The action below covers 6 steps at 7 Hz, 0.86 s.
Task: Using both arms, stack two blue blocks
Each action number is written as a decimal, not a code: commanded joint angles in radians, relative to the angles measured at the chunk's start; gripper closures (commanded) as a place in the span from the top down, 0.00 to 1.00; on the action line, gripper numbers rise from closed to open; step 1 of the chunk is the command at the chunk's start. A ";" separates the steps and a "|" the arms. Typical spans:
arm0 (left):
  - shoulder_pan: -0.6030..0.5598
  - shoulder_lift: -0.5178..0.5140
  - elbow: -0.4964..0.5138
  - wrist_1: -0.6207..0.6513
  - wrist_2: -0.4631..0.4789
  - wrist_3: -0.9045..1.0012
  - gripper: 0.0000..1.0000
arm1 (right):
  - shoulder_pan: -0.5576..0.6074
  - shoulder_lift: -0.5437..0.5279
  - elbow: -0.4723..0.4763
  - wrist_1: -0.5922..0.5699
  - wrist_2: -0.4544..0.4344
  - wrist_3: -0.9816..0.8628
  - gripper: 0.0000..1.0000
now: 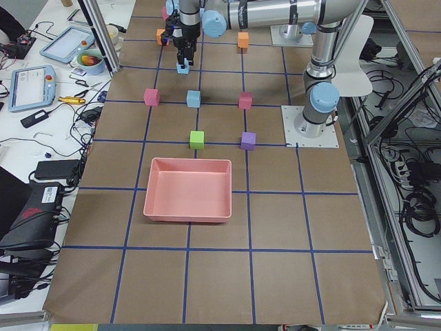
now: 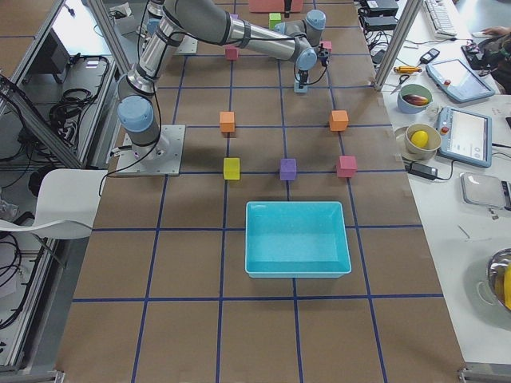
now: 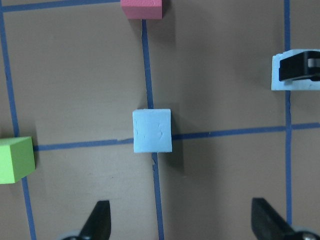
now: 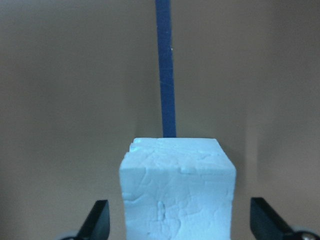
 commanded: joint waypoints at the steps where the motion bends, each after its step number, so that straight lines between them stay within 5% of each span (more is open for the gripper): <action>1: 0.002 -0.108 -0.118 0.202 0.008 0.039 1.00 | 0.000 -0.014 -0.003 0.020 -0.007 0.002 1.00; 4: 0.063 -0.181 -0.155 0.214 0.033 0.047 1.00 | -0.055 -0.173 0.003 0.187 -0.001 -0.017 1.00; 6: 0.063 -0.198 -0.172 0.237 0.025 0.035 1.00 | -0.200 -0.285 0.033 0.285 0.040 -0.134 1.00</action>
